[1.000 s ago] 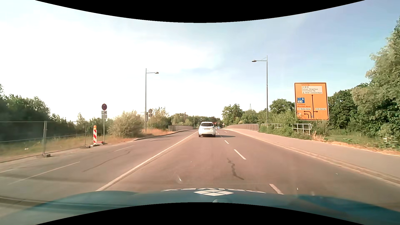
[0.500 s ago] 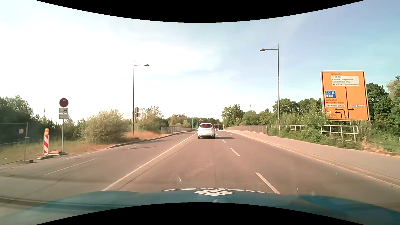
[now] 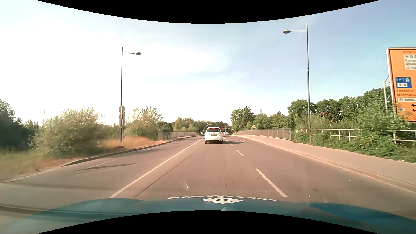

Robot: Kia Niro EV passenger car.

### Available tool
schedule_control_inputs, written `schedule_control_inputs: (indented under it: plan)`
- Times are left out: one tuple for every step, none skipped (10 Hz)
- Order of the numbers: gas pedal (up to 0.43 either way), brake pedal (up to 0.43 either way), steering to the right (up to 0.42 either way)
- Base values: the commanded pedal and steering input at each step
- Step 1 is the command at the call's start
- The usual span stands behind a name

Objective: Follow the waypoints while adhering to traffic rules and regulations

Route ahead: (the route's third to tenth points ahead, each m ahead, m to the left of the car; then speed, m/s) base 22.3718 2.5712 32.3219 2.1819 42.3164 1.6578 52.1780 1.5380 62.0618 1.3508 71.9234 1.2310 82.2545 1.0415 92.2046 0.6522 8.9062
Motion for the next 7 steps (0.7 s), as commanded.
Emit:
schedule_control_inputs:
  plan:
    - [0.0, 0.0, 0.0]
    - [0.0, 0.0, 0.0]
    - [0.0, 0.0, 0.0]
    - [0.0, 0.0, 0.0]
    - [0.0, 0.0, 0.0]
    - [0.0, 0.0, 0.0]
    - [0.028, 0.0, 0.0]
